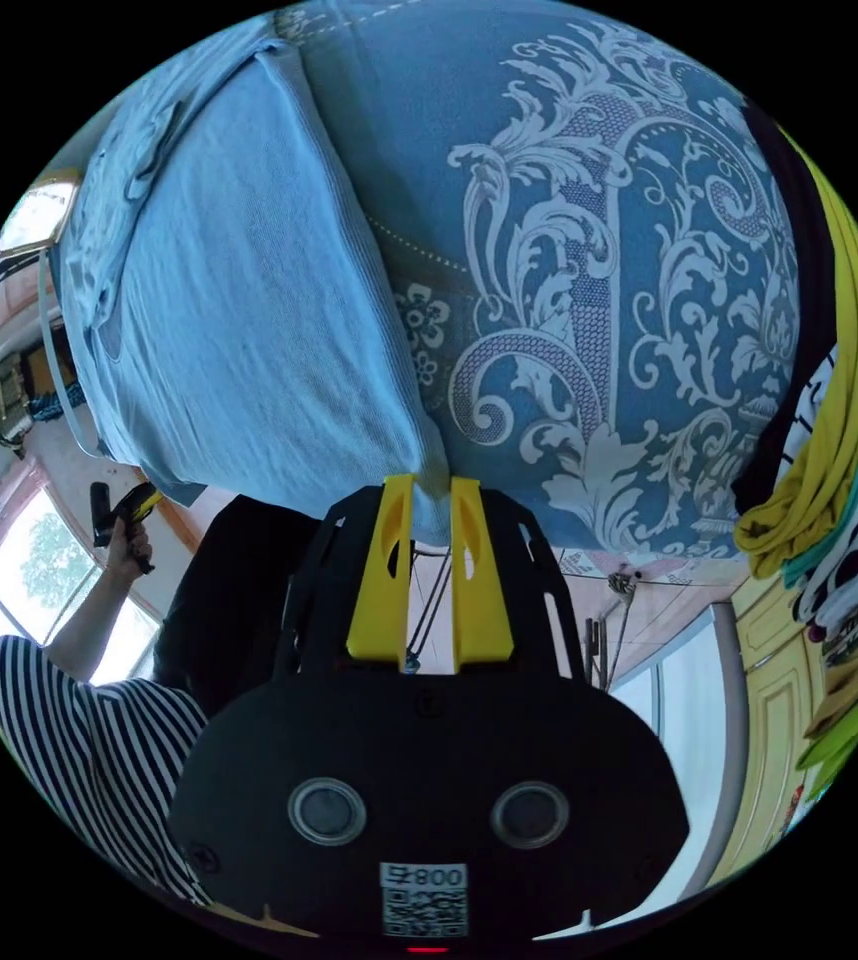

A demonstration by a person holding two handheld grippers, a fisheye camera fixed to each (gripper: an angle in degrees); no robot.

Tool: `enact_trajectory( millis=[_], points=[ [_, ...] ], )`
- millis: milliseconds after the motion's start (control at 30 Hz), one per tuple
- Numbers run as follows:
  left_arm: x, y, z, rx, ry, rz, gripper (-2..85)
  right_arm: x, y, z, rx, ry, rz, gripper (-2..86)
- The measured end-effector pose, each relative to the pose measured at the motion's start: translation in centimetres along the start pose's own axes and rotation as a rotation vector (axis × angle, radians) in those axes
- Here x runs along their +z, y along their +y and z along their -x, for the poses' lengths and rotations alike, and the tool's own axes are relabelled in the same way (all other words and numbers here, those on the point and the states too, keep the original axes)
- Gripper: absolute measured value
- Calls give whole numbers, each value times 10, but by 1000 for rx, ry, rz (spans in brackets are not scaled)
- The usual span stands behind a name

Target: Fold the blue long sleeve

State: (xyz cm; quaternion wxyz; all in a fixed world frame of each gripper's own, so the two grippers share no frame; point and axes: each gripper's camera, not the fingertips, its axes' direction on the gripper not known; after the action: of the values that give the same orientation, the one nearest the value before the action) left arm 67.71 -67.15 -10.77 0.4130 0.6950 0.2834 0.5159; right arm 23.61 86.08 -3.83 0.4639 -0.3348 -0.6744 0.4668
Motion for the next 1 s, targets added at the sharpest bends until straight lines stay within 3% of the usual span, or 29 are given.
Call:
enact_trajectory(
  millis=[233,400,500,800,1000],
  points=[
    [-5,35,-4,34,-67,-101,32,26,-9,13,-17,30,43,30],
    [-19,69,19,-74,-152,-213,31,40,-13,10,-3,15,58,23],
    [-8,78,46,-171,-78,-239,32,48,-13,3,27,-31,53,22],
    [34,59,70,-184,-93,-99,66,68,-11,-6,42,-59,27,31],
    [17,46,74,-118,-71,-141,108,76,-9,-12,47,-71,18,58]
  ],
)
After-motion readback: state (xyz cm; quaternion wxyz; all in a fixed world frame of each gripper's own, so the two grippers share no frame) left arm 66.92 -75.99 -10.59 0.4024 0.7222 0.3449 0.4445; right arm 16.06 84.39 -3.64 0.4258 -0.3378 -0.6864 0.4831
